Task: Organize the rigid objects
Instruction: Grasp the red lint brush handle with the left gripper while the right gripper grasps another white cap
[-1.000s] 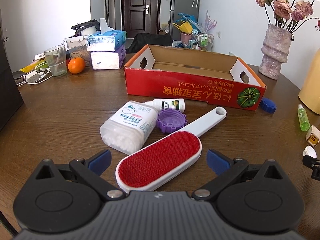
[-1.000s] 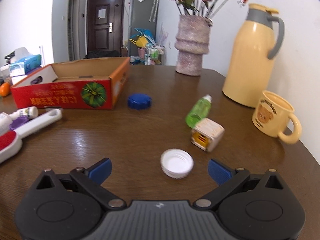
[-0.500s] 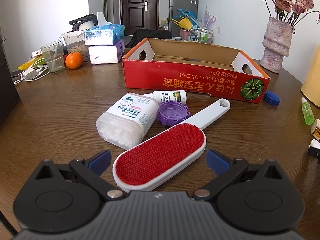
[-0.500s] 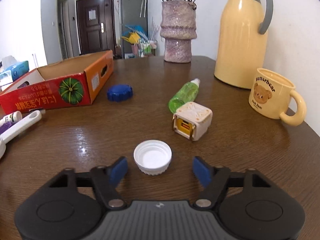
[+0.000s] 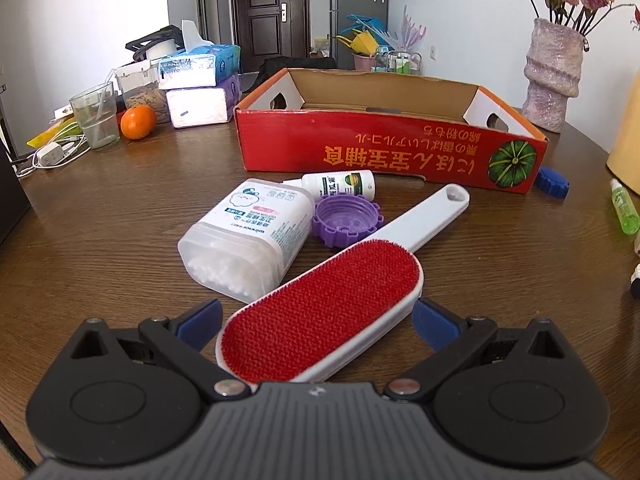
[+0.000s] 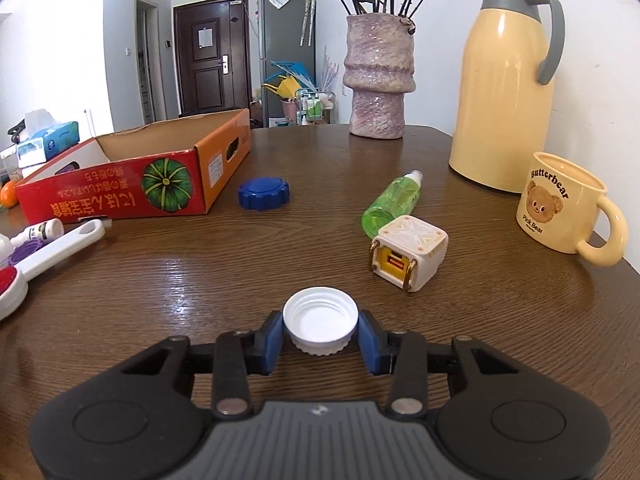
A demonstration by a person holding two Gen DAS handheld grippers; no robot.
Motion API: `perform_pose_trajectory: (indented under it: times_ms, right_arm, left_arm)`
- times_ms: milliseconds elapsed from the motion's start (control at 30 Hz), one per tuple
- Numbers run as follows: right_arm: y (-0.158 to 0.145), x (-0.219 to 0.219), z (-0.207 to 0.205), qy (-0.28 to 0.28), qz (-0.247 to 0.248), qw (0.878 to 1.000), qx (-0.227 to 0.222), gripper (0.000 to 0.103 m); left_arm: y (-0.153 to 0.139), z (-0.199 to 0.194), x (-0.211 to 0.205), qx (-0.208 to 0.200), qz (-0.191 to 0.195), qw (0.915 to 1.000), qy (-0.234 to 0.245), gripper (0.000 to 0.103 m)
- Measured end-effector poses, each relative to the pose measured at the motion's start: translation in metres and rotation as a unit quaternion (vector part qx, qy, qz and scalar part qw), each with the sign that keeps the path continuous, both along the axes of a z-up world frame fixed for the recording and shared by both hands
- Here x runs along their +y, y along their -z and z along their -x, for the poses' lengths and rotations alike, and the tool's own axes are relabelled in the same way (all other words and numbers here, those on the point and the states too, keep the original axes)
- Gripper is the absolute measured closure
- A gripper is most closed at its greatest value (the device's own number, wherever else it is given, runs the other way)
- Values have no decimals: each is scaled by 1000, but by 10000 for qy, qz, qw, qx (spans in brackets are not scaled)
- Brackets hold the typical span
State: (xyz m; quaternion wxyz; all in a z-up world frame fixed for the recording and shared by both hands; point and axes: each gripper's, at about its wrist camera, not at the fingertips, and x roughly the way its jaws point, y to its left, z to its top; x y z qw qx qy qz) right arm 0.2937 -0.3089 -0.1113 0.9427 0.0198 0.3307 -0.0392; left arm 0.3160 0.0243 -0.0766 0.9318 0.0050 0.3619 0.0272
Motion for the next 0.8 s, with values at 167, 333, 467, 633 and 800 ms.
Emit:
perform_pose_trajectory:
  times_ms: [167, 333, 467, 633, 800]
  right_arm:
    - [0, 0, 0, -10, -6, 10000, 2, 64]
    - [0, 0, 0, -10, -1, 10000, 2, 64]
    - [0, 1, 0, -11, 8, 10000, 4, 64]
    - [0, 1, 0, -10, 7, 10000, 4, 64]
    - [0, 1, 0, -10, 6, 10000, 4, 64]
  left_arm:
    - [5, -2, -1, -28, -28, 10000, 28, 0]
    - [11, -3, -4, 86, -70, 9999, 90, 11]
    - [13, 2, -10, 84, -92, 9996, 264, 22]
    - [13, 2, -16, 89, -138, 9992, 370, 20]
    - [14, -5, -21, 105, -85, 9988, 473, 20]
